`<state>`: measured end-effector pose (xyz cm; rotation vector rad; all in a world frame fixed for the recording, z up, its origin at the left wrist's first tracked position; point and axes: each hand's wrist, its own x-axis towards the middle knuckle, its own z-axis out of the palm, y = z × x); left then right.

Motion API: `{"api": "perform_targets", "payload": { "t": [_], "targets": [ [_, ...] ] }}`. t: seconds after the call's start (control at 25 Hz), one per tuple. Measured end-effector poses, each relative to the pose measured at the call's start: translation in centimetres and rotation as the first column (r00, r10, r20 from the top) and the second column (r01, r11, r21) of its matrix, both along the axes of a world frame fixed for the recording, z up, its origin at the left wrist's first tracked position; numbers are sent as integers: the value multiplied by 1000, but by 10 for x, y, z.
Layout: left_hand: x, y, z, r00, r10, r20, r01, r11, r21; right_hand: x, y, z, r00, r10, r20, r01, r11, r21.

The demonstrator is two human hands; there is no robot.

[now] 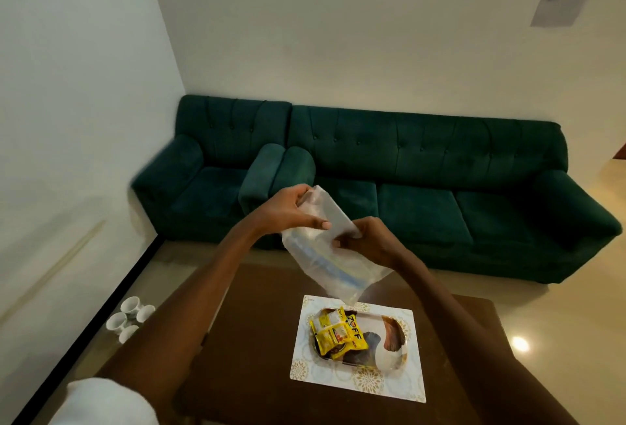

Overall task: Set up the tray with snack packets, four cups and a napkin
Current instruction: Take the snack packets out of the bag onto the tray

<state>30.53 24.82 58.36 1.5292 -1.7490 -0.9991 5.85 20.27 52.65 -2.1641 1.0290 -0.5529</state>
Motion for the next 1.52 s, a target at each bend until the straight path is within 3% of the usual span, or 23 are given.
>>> {"api": "perform_targets", "payload": {
  "t": [0.12, 0.32, 0.4, 0.48, 0.52, 0.56, 0.64, 0.72, 0.88, 0.96, 1.12, 1.2, 1.36, 1.52],
  "targets": [
    [6, -8, -2, 988, -115, 102, 105, 990, 95, -10, -4, 4, 997, -46, 56, 44, 999, 30],
    [10, -17, -10, 996, 43, 78, -42, 999, -15, -12, -3, 5, 989, -70, 128, 58, 994, 91],
    [9, -13, -15, 976, 149, -157, -152, 988, -7, -12, -3, 5, 968, -118, 221, 87, 985, 146],
    [-4, 0, -29, 789, 271, -551, -259, 961, 101, -10, -3, 6, 889, -228, 398, 135, 959, 249],
    [-15, 7, -41, 690, 279, -668, -253, 957, 138, -8, -2, 7, 828, -290, 479, 155, 941, 302],
    [-29, 15, -55, 657, 260, -708, -222, 964, 148, -3, -2, 8, 773, -338, 536, 167, 925, 343],
    [-57, 26, -73, 654, 181, -735, -122, 984, 133, 7, -1, 9, 724, -378, 578, 171, 909, 380],
    [-67, 24, -74, 621, 216, -753, -167, 976, 142, 16, -1, 8, 732, -375, 569, 166, 908, 385],
    [-45, 4, -50, 753, 303, -584, -303, 948, 101, 16, -4, 6, 742, -392, 544, 185, 900, 395],
    [-33, -3, -45, 765, 310, -564, -298, 947, 116, 11, -7, 8, 735, -392, 553, 136, 884, 447],
    [-22, -7, -41, 732, 250, -634, -180, 968, 173, 0, -15, 15, 768, -317, 557, -52, 835, 547],
    [-15, -6, -45, 710, 209, -672, -91, 974, 206, -2, -17, 16, 740, -318, 593, -108, 814, 571],
    [-12, -4, -49, 688, 197, -698, -46, 972, 229, 0, -13, 12, 699, -353, 622, -101, 813, 574],
    [-11, -3, -49, 548, 291, -784, -59, 949, 311, 6, -7, 10, 649, -408, 642, -64, 811, 581]
  ]
}}
